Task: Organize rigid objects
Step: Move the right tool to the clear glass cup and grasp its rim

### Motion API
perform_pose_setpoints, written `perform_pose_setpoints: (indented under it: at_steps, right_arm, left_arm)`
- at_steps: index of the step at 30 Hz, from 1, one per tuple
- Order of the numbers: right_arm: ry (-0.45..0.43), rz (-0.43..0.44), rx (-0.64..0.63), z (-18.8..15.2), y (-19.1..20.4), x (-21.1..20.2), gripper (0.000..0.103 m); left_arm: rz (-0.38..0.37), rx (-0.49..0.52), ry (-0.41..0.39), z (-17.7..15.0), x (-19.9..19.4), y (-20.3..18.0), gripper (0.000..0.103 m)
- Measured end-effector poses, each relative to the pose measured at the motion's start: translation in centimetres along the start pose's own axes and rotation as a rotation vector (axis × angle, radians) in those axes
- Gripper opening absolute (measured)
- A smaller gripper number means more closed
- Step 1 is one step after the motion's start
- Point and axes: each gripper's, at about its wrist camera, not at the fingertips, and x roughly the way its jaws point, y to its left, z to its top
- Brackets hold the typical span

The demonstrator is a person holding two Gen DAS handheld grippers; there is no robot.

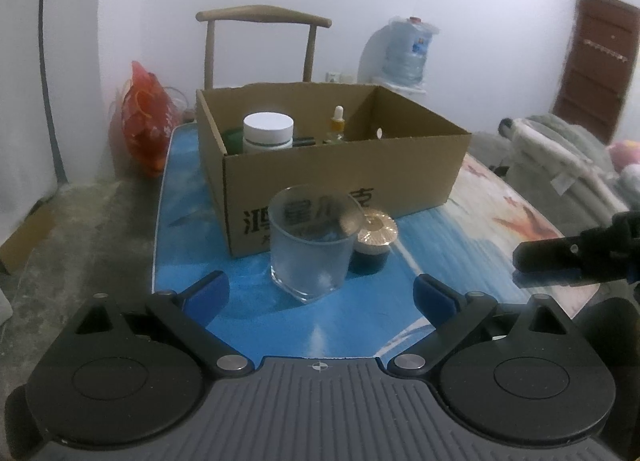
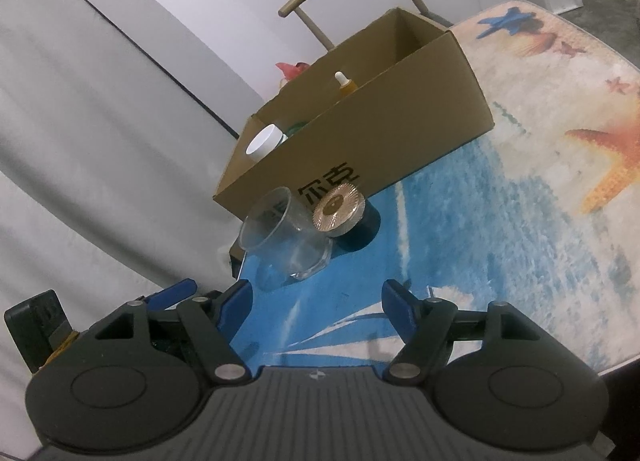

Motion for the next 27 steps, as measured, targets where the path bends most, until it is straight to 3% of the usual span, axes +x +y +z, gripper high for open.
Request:
perform_pose_setpoints:
  at_steps: [20, 27]
  right_arm:
    - [0.017, -0.020, -0.023, 0.3, 0.8, 1.2, 0.076]
    - [0.014, -0.018, -0.167, 2.2, 4.2, 2.5, 0.086]
  left_arm:
    - [-0.057, 0.011, -0.004, -0.6, 1.4, 0.5, 0.103]
    - [-0.020, 0.112, -0.029, -0.5, 2.6, -0.1, 0.103]
